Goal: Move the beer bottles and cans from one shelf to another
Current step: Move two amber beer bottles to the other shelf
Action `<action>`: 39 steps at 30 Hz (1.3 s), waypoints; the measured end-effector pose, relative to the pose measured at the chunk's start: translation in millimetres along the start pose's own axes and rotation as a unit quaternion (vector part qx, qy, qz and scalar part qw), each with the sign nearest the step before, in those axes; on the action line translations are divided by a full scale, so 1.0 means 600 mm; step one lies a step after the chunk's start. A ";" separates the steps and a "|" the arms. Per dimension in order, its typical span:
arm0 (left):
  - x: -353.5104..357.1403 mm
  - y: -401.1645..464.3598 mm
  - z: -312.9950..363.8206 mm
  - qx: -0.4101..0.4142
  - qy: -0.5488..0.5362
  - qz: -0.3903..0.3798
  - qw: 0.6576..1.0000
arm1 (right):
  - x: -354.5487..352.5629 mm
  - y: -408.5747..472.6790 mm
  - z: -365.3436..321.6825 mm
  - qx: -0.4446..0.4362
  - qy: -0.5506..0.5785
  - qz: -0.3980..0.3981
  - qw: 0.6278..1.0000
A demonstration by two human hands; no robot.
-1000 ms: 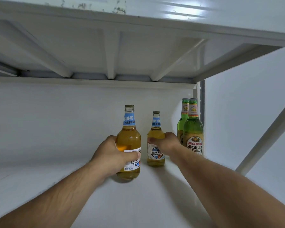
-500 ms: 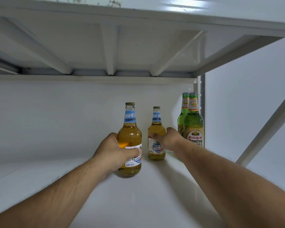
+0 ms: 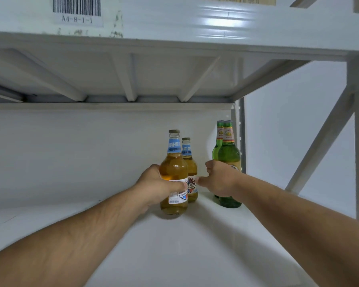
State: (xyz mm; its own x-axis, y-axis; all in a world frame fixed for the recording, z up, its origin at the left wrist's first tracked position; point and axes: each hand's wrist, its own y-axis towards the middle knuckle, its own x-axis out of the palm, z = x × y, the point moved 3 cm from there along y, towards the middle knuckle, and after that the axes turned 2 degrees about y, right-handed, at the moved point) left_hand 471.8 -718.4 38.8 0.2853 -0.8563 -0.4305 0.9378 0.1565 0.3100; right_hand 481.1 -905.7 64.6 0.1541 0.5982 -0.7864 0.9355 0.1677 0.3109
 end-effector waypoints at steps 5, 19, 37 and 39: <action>0.057 0.025 0.002 -0.005 0.026 -0.012 1.000 | -0.002 -0.003 0.010 -0.014 -0.014 -0.001 1.000; 0.088 0.043 0.005 -0.014 0.033 -0.008 0.999 | -0.003 -0.008 0.035 0.005 -0.003 -0.004 1.000; 0.052 0.018 0.009 -0.037 0.165 -0.023 0.985 | -0.009 -0.049 0.017 -0.047 -0.047 -0.034 0.997; 0.027 -0.002 0.014 -0.030 0.275 -0.013 0.961 | -0.011 -0.058 0.010 -0.070 -0.077 -0.035 0.994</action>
State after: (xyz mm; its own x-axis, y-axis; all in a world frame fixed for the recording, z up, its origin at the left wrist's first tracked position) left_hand 473.4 -736.4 38.2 0.3070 -0.4741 -0.8252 0.9512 0.1809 0.2499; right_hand 449.2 -920.5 55.7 0.1472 0.4559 -0.8778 0.8944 0.3177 0.3150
